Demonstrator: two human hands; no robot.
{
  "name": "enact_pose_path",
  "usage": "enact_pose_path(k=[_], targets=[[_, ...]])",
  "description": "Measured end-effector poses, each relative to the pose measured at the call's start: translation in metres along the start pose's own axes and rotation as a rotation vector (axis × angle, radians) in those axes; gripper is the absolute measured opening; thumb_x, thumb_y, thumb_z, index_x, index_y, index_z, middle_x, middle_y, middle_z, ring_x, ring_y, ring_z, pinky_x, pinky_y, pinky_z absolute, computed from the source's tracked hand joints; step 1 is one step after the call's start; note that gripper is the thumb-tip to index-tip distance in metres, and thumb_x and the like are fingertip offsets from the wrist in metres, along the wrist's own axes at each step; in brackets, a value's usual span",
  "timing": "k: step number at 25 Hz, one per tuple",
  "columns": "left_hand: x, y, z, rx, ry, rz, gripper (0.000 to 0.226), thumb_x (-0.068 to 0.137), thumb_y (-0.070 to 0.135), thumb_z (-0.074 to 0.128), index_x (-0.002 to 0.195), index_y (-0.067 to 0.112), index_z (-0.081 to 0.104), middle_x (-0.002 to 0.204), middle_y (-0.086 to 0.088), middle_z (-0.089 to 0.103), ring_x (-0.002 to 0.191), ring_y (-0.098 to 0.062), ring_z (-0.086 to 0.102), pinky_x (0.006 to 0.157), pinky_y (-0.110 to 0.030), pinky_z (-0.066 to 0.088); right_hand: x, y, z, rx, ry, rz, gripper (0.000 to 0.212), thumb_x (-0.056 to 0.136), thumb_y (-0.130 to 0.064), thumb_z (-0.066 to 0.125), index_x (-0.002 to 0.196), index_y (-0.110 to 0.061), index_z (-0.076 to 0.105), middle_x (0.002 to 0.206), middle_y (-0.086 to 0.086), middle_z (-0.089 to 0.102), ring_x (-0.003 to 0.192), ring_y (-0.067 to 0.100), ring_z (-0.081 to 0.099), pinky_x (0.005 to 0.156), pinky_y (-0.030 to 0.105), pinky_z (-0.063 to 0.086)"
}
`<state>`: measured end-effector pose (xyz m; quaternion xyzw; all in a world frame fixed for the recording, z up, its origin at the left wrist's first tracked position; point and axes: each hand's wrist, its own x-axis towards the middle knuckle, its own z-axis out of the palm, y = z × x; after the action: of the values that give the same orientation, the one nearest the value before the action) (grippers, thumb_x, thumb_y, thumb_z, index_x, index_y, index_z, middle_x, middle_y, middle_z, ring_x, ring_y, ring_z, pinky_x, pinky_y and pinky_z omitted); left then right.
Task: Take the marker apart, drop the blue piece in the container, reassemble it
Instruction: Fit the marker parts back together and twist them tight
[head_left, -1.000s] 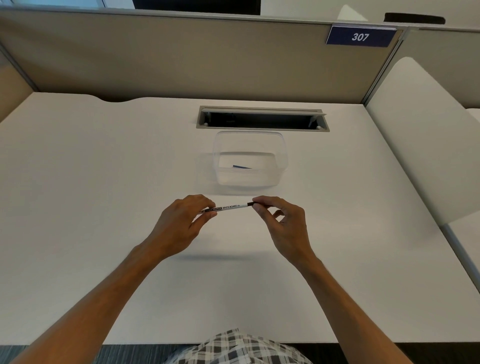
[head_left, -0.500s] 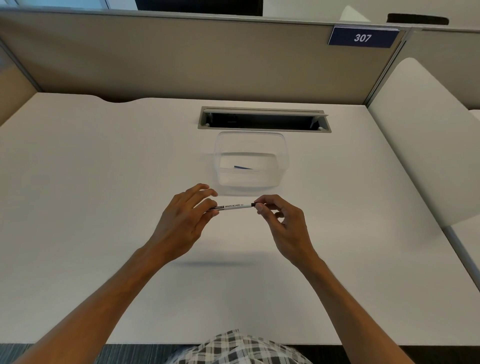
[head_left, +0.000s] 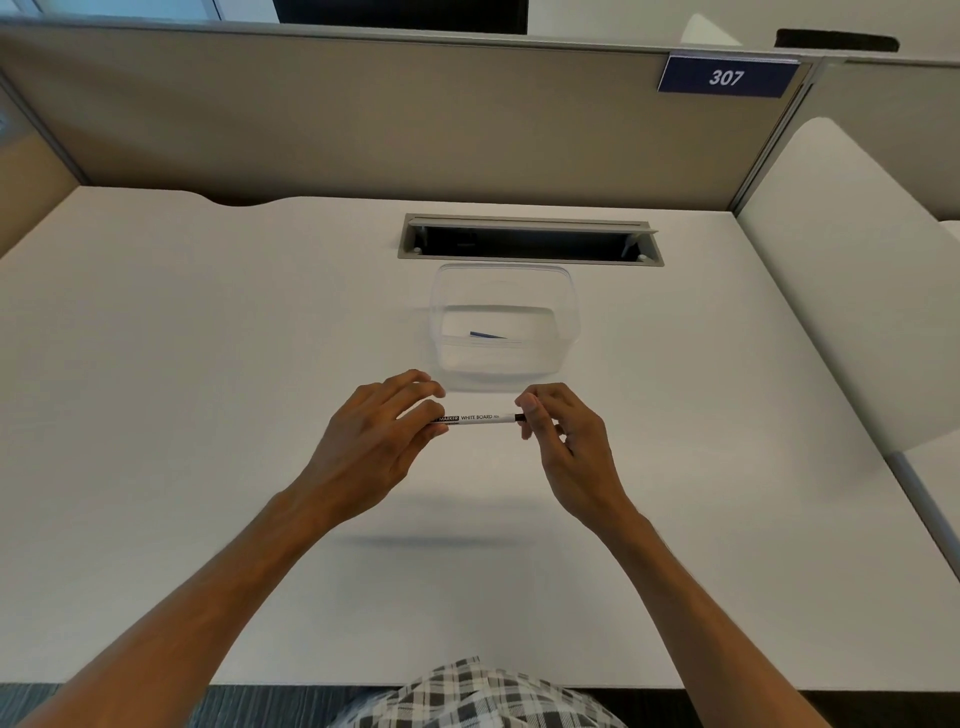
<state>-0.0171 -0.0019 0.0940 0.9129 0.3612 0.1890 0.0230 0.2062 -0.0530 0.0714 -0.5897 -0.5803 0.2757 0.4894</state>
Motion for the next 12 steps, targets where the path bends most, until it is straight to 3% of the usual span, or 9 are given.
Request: enact_pose_path(k=[3,5,12], targets=[[-0.0001,-0.0003,-0.0017,0.000,0.002,-0.005,0.030,0.099,0.033,0.038,0.097,0.014,0.061,0.115,0.001,0.065,0.116,-0.020,0.055,0.080,-0.032,0.046,-0.0012,-0.0034,-0.0059,-0.008,0.006,-0.019,0.020,0.096,-0.044,0.045,0.082,-0.033,0.055,0.104,-0.015,0.059,0.095,0.012,0.061,0.065,0.019,0.041],[-0.0002,-0.0008,-0.0034,-0.003,0.004,-0.016,0.032,0.099,0.034,0.037,0.097,0.014,0.061,0.115,0.000,0.065,0.114,-0.020,0.056,0.080,-0.031,0.044,-0.0019,-0.0030,-0.0097,-0.027,-0.019,-0.039,0.012,0.095,-0.039,0.048,0.089,-0.032,0.056,0.112,-0.017,0.057,0.103,0.011,0.060,0.069,0.021,0.045],[0.0000,-0.0005,-0.0097,-0.016,-0.012,-0.011,0.032,0.098,0.034,0.038,0.098,0.013,0.062,0.118,-0.001,0.064,0.112,-0.020,0.057,0.077,-0.030,0.044,-0.0041,0.0010,-0.0103,-0.085,-0.081,-0.092,0.011,0.097,-0.034,0.046,0.092,-0.030,0.055,0.118,-0.019,0.054,0.103,0.013,0.059,0.072,0.026,0.046]])
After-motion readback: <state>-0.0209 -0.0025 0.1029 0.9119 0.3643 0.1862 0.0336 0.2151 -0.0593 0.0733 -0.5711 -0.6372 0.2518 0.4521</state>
